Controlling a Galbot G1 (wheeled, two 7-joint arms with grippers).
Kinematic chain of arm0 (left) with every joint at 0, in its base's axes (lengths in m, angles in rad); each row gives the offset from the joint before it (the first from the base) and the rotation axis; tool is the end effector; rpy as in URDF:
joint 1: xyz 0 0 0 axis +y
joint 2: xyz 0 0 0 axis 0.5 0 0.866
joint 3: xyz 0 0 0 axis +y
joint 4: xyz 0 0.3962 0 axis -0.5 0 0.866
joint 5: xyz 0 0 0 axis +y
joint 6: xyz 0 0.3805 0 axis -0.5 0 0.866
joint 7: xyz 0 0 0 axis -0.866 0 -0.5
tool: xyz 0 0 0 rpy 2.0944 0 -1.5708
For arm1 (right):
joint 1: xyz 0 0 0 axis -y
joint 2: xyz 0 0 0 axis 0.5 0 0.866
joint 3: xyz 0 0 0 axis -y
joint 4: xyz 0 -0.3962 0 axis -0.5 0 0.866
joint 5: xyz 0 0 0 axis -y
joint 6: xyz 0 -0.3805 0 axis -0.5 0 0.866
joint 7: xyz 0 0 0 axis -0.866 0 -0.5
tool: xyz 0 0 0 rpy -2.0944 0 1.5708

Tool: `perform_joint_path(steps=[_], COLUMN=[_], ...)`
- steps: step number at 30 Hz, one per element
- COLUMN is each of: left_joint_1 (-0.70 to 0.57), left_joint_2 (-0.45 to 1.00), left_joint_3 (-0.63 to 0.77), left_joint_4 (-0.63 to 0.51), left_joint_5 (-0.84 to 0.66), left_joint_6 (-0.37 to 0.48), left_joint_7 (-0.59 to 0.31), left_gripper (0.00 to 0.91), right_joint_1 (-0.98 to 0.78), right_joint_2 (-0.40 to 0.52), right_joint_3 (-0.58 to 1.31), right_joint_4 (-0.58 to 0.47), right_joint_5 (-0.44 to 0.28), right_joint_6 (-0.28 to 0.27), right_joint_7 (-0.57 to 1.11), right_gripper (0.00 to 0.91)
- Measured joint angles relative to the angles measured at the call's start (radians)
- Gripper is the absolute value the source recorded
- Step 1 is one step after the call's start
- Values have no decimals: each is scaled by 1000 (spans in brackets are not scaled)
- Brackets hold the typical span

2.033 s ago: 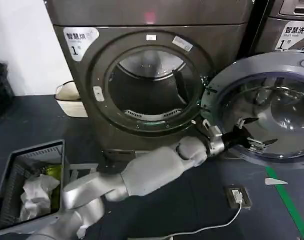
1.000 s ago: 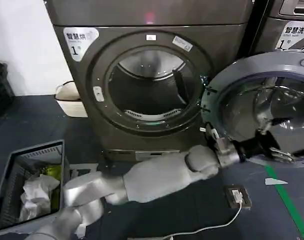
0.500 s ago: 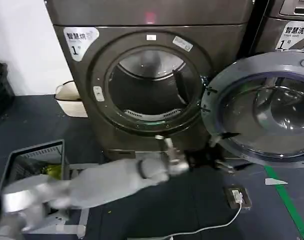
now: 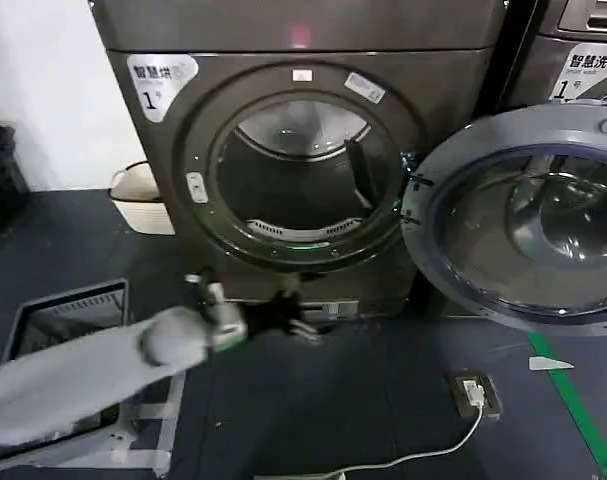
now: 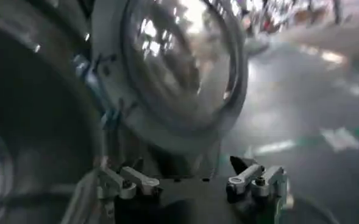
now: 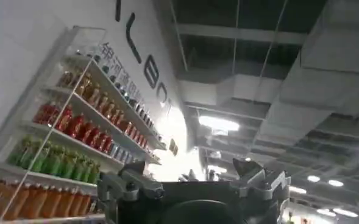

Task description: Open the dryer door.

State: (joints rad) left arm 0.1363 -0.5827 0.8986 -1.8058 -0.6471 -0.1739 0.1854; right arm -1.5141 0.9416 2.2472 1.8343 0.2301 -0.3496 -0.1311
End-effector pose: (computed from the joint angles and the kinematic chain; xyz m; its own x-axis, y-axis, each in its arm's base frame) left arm 0.4087 0.0555 -0.2478 -0.4319 0.8733 0.2253 0.8594 0.3227 0.3967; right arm -0.0619 -0.4684 0.0015 -0.2946 0.8346 -0.4655 0.9408 0.1678 -0.2946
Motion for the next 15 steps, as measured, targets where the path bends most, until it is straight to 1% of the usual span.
perform_joint_path(steps=[3,5,11,15], left_joint_1=[8,25,118,159], left_joint_2=[112,187,397,523], left_joint_3=[-11,-28,-105,-122], left_joint_4=[-43,-75,-154,-197], left_joint_5=[31,59,180,237], left_joint_6=[41,74,135,163], left_joint_7=[21,27,82,68], left_gripper=[907,907,907,907], right_joint_1=[16,24,46,61], right_joint_2=[-3,-4,1,3], right_joint_3=[9,11,-3,-11], right_joint_4=[2,4,11,9], right_joint_5=[-54,-73,-98,-109], right_joint_6=[5,8,14,18], right_joint_7=[-2,-2,-3,-4], right_gripper=[907,907,907,907])
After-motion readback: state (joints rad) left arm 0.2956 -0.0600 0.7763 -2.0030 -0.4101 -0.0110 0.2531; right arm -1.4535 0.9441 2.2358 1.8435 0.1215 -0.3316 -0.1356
